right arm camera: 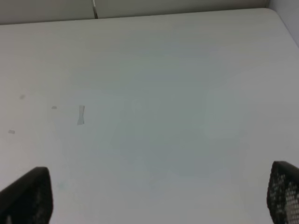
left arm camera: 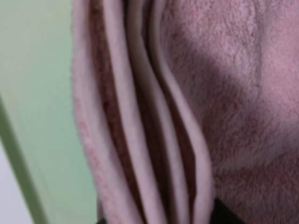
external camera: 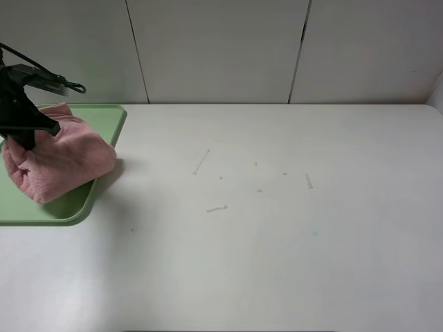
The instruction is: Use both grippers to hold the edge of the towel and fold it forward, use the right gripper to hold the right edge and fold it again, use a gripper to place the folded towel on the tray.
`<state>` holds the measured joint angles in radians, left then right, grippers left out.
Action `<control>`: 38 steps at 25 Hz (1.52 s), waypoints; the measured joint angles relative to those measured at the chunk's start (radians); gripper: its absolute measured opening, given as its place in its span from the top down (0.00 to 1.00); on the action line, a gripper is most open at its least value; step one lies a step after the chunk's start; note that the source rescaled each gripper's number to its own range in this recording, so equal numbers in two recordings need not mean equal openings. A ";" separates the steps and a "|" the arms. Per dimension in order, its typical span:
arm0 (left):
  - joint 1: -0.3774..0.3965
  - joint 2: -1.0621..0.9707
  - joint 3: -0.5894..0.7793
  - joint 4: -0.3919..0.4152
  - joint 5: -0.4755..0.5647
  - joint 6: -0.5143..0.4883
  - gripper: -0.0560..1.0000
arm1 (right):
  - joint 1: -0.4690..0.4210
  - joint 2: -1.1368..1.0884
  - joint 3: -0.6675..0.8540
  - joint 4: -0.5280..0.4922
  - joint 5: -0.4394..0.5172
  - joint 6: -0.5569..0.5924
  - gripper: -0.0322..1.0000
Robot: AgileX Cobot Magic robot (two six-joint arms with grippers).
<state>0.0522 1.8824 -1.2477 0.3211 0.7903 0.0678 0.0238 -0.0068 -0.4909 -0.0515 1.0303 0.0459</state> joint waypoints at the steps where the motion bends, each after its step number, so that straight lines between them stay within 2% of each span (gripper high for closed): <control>1: 0.009 0.000 0.000 0.003 0.002 0.000 0.86 | 0.000 0.000 0.000 0.000 0.000 0.000 0.00; 9: 0.073 0.000 0.000 0.043 0.016 0.000 0.86 | 0.000 0.000 0.000 0.000 0.000 0.000 0.00; 18: 0.076 0.000 0.000 0.045 0.022 -0.001 0.86 | 0.000 0.000 0.000 0.000 0.000 0.000 0.00; 19: 0.076 0.000 0.000 0.045 0.025 -0.003 0.84 | 0.000 0.000 0.000 0.000 0.000 0.000 0.00; 21: 0.076 0.000 0.000 0.045 0.034 -0.002 0.68 | 0.000 0.000 0.000 0.000 0.000 0.000 0.00; 23: 0.076 0.000 0.000 0.045 0.034 0.000 0.34 | 0.000 0.000 0.000 0.000 0.000 0.000 0.00; 24: 0.076 0.000 0.000 0.045 0.033 0.000 0.21 | 0.000 0.000 0.000 0.000 0.000 0.000 0.00; 26: 0.076 0.000 0.000 0.045 0.031 0.000 0.08 | 0.000 0.000 0.000 0.000 0.000 0.000 0.00; 30: 0.076 0.000 0.000 0.045 0.031 0.000 0.01 | 0.000 0.000 0.000 0.000 0.000 0.000 0.00; 38: 0.076 -0.002 0.000 0.045 0.031 0.000 0.00 | 0.000 0.000 0.000 0.000 0.000 0.000 0.00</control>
<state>0.1280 1.8805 -1.2477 0.3659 0.8209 0.0682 0.0238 -0.0068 -0.4909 -0.0512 1.0303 0.0459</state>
